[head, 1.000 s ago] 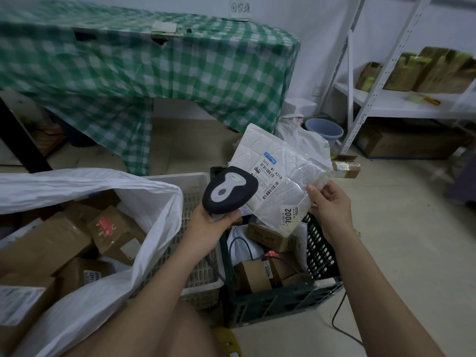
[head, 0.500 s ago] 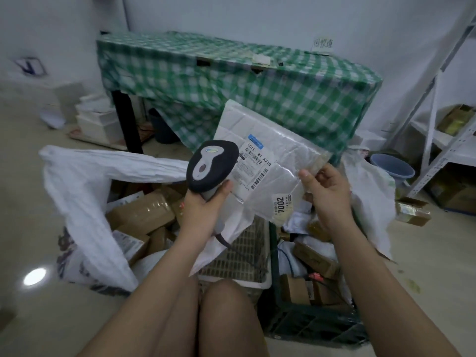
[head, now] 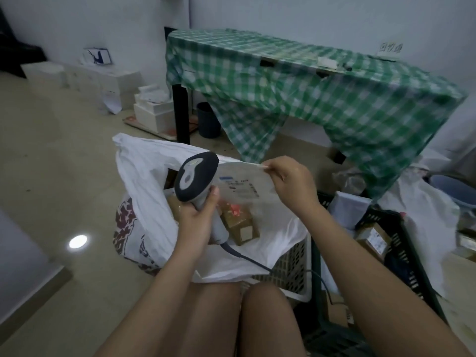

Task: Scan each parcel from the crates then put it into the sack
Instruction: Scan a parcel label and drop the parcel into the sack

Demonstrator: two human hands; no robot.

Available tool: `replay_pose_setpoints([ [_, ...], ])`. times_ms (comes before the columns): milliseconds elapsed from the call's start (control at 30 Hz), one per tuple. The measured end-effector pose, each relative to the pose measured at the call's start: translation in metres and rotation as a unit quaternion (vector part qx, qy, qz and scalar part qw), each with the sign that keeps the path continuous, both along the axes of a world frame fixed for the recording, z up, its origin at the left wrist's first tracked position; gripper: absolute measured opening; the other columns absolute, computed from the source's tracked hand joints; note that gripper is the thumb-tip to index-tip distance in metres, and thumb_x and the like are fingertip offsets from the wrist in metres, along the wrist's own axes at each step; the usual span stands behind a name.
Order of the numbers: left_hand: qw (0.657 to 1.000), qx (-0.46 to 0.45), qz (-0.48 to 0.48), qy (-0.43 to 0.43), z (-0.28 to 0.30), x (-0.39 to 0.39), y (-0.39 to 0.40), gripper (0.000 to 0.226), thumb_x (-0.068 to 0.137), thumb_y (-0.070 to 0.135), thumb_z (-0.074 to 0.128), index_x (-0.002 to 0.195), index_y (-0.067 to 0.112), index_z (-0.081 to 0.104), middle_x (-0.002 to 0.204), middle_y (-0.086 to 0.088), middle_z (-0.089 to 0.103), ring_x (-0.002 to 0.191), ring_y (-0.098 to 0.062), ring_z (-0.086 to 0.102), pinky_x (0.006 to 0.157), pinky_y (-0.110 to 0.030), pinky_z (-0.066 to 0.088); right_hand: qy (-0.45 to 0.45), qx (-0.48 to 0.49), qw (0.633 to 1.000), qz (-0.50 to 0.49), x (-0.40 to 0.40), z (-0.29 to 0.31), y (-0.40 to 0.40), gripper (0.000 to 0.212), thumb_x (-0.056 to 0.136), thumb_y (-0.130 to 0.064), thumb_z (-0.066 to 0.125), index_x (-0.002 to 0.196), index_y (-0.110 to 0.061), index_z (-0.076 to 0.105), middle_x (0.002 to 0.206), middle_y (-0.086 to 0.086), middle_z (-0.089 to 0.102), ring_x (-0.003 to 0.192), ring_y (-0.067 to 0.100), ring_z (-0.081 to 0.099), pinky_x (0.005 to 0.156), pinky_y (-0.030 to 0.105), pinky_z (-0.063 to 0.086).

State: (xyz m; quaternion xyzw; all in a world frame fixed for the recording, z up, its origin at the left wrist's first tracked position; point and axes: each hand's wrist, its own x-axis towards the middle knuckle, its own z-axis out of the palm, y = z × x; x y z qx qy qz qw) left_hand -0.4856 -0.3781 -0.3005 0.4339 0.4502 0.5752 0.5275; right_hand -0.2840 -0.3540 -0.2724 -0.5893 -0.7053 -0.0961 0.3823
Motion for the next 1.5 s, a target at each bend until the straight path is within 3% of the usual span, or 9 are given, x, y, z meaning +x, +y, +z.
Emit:
replay_pose_setpoints([
  [100,1.000,-0.007,0.012,-0.001,-0.004,-0.008,0.006,0.067,0.075,0.052,0.070,0.126,0.010,0.056,0.120,-0.007,0.065,0.111,-0.020,0.062,0.101,-0.046,0.048,-0.178,0.057,0.982,0.016,-0.013,-0.007,0.004,0.024,0.074,-0.001,0.076,0.092,-0.015,0.073,0.091,0.002,0.069,0.073,0.024,0.066,0.042,0.027,0.045],
  [300,0.999,-0.041,0.013,-0.007,-0.010,-0.010,0.020,0.037,0.088,0.030,0.066,0.119,0.011,0.061,0.115,-0.009,0.066,0.108,-0.022,0.062,0.100,-0.045,0.048,-0.368,-0.118,0.922,-0.016,-0.026,-0.053,0.020,0.032,0.038,-0.007,0.089,0.052,-0.013,0.061,0.058,0.005,0.050,0.052,0.025,0.052,0.049,0.025,0.021],
  [367,0.999,-0.041,0.009,-0.008,-0.013,-0.008,0.022,0.045,0.086,0.033,0.069,0.122,0.009,0.059,0.116,-0.009,0.065,0.109,-0.021,0.062,0.100,-0.044,0.049,-0.384,-0.196,0.902,-0.026,-0.032,-0.057,0.024,0.024,0.055,-0.012,0.086,0.069,-0.011,0.066,0.068,0.007,0.057,0.060,0.026,0.059,0.051,0.026,0.024],
  [533,0.999,-0.045,-0.006,-0.001,-0.018,-0.002,0.025,0.002,0.091,0.025,0.064,0.091,0.024,0.065,0.087,0.005,0.067,0.088,-0.013,0.064,0.093,-0.041,0.051,-0.186,-0.373,0.909,0.019,-0.039,-0.062,0.035,0.035,0.094,-0.018,0.057,0.128,-0.013,0.051,0.117,0.010,0.061,0.104,0.029,0.059,0.079,0.034,0.046],
  [933,0.996,0.007,-0.092,-0.005,0.003,0.043,-0.001,0.008,0.092,0.020,0.062,0.099,0.023,0.063,0.086,0.011,0.065,0.072,0.008,0.062,0.084,-0.027,0.053,0.211,-0.185,0.958,-0.059,0.052,-0.044,-0.074,0.012,0.090,-0.012,0.065,0.099,-0.016,0.073,0.089,-0.011,0.068,0.083,-0.007,0.062,0.074,0.005,0.047],
  [1100,0.980,0.023,-0.199,-0.007,0.011,0.099,-0.024,0.011,0.091,0.015,0.062,0.095,0.025,0.064,0.077,0.015,0.068,0.074,0.002,0.063,0.081,-0.026,0.053,0.314,-0.167,0.915,-0.189,0.122,-0.074,-0.129,0.011,0.091,-0.012,0.064,0.094,-0.021,0.070,0.087,-0.007,0.068,0.080,-0.005,0.062,0.070,0.009,0.049],
  [1233,0.959,0.036,-0.280,0.024,0.002,0.155,-0.039,0.028,0.091,0.017,0.061,0.118,0.017,0.062,0.104,0.006,0.069,0.103,-0.011,0.063,0.092,-0.029,0.051,0.407,-0.175,0.848,-0.290,0.171,-0.115,-0.169,0.013,0.091,-0.012,0.064,0.087,-0.023,0.068,0.089,0.005,0.070,0.086,0.021,0.067,0.077,0.037,0.057],
  [1367,0.943,0.032,-0.325,0.062,-0.022,0.214,-0.041,0.034,0.090,0.020,0.063,0.123,0.023,0.057,0.116,0.007,0.065,0.109,-0.006,0.060,0.090,-0.019,0.050,0.447,-0.215,0.801,-0.336,0.209,-0.160,-0.191,0.009,0.094,-0.005,0.058,0.099,-0.003,0.064,0.090,0.010,0.061,0.077,0.016,0.061,0.046,0.008,0.044],
  [1500,0.926,-0.014,-0.366,0.093,-0.054,0.259,-0.032,0.036,0.090,0.024,0.063,0.123,0.009,0.060,0.093,0.012,0.068,0.100,-0.012,0.065,0.072,-0.012,0.051,0.457,-0.253,0.763,-0.380,0.248,-0.203,-0.192,0.009,0.093,-0.004,0.058,0.101,-0.001,0.063,0.089,0.008,0.061,0.070,0.010,0.053,0.047,0.003,0.038],
])
